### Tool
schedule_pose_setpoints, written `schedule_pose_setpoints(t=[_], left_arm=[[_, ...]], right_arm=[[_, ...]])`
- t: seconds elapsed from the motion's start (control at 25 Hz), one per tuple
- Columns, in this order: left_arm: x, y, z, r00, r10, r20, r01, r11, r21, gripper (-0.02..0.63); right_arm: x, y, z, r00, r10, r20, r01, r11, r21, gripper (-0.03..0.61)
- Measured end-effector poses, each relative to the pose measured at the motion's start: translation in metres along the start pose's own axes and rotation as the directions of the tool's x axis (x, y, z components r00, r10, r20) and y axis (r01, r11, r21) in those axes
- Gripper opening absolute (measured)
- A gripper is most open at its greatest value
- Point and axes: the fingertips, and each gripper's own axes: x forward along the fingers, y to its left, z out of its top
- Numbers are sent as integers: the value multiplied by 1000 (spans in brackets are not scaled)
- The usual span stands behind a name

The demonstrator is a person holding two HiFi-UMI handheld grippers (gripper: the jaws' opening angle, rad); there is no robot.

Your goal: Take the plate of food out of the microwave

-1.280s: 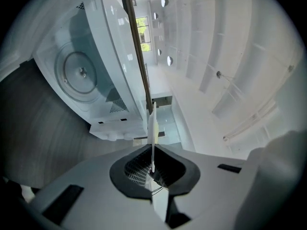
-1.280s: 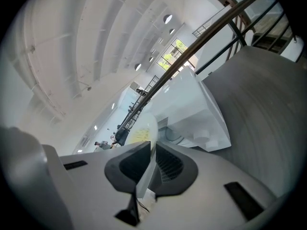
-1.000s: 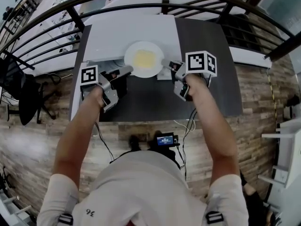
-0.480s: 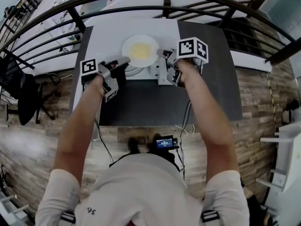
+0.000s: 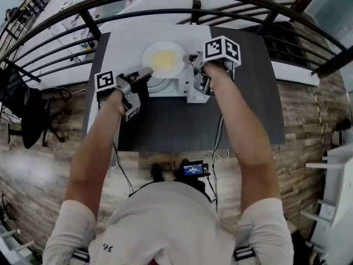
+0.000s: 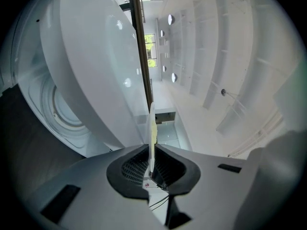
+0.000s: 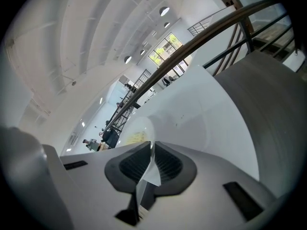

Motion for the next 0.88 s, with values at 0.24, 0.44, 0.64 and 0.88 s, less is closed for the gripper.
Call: schedule_pose_setpoints(t=[0.24,0.44,0.64,0.88], left_arm=[[-1,3,-6,1000,11,-10,-10,997,76,21],[-6,1,-10,1000,1,-10,0,997,79,21],[-7,-4,-12,1000,-15,-9,15,996,85,21],[-8,-2,-15,1000,-24,-2,24,996,83,21]], right_arm=[[4,-6,7,1000,-30,2,30,1000,-7,18],[5,-2,10,999,-47,19,47,999,-16,18],[8,-2,14,997,-74,39,75,997,-36,18],[9,-3,17,992,-110,57,114,992,-59,18]])
